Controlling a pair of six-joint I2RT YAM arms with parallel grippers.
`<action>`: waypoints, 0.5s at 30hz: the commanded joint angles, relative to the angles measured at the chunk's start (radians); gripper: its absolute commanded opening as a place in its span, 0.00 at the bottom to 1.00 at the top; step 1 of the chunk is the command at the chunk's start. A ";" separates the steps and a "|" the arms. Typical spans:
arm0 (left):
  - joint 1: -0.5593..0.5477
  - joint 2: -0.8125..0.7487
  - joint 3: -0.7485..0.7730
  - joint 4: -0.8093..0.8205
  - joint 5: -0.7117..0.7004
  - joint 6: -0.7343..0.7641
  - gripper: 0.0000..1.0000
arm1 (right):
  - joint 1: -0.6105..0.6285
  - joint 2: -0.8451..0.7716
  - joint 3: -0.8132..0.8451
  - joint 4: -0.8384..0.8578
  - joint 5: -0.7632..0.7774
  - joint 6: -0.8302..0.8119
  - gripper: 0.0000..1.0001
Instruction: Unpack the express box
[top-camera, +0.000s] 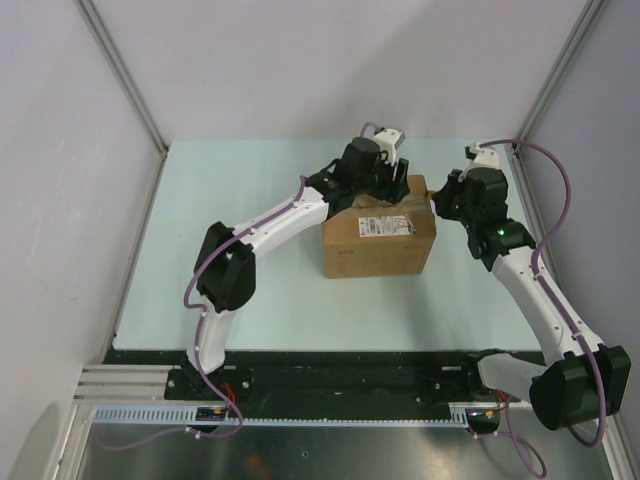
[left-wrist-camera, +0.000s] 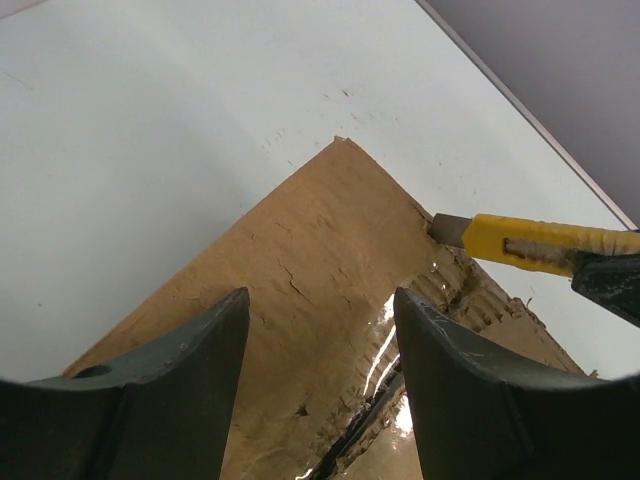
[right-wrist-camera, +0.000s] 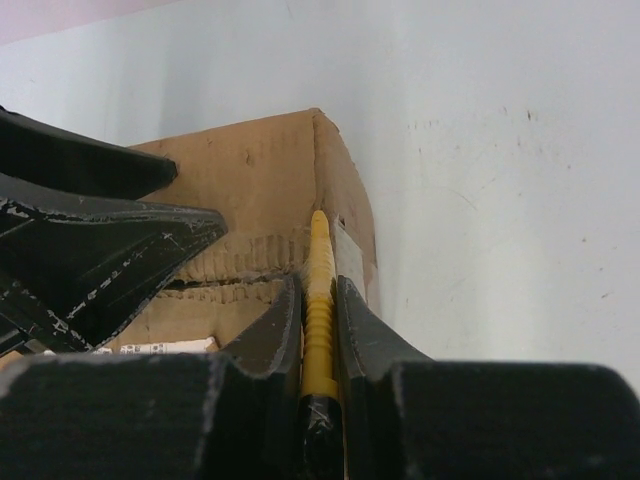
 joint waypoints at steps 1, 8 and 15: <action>-0.006 0.047 0.013 -0.171 -0.061 -0.025 0.66 | 0.028 -0.024 -0.020 -0.086 0.008 -0.050 0.00; -0.009 0.095 0.078 -0.277 -0.063 -0.063 0.67 | 0.039 -0.063 -0.022 -0.237 0.015 -0.069 0.00; -0.009 0.118 0.087 -0.312 -0.066 -0.118 0.64 | 0.051 -0.119 -0.022 -0.303 0.003 -0.052 0.00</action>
